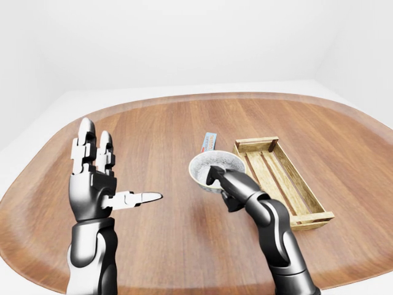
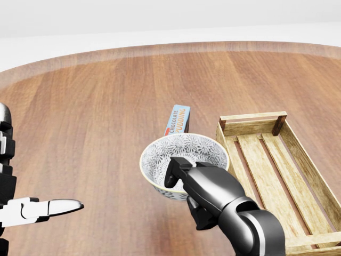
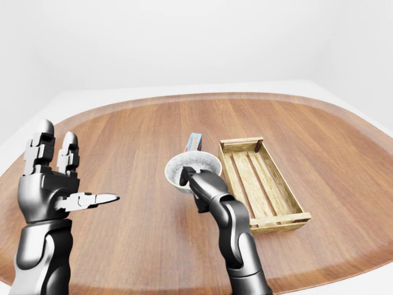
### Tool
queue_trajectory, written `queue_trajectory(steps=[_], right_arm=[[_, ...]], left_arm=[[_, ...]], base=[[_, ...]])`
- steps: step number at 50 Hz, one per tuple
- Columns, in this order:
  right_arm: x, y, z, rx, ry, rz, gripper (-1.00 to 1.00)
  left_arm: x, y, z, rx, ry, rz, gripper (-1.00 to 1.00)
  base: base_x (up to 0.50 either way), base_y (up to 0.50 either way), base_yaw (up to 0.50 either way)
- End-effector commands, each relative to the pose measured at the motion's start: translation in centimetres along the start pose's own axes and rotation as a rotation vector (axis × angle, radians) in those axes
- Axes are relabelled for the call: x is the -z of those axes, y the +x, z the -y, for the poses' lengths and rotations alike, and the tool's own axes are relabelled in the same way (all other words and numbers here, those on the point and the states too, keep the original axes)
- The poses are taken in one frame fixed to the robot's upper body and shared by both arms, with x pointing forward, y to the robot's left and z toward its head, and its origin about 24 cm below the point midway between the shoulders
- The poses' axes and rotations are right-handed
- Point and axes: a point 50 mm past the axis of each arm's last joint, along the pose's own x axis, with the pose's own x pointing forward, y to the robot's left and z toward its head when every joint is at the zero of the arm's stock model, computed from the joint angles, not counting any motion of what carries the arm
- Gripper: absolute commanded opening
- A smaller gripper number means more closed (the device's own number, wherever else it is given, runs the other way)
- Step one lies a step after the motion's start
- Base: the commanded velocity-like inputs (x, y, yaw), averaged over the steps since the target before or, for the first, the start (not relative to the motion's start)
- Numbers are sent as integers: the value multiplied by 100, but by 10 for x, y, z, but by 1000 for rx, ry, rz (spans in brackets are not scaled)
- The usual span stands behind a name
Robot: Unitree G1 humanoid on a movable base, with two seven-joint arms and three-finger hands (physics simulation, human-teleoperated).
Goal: Pick up the bowl on the left and put it in the tray.
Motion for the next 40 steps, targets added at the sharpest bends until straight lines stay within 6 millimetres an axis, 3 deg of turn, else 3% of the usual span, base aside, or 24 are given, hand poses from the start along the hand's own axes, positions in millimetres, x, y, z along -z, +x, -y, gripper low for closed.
queue_trajectory(steps=[1,18,25,40], right_arm=[[3,-8,35,146,-89,-60,-100],[18,-22,82,300,-129,-88,-100],[24,-24,90,317,-133,-98,-100],[62,-21,109,286,-37,-135,-100]], left_arm=[[20,-2,2,-5,5,-87,100],[22,-1,0,-11,4,-95,100],[27,-3,0,-10,4,-118,100],[21,-1,0,-11,7,-87,100]], base=[[0,0,0],[0,0,0],[0,0,0],[0,0,0]])
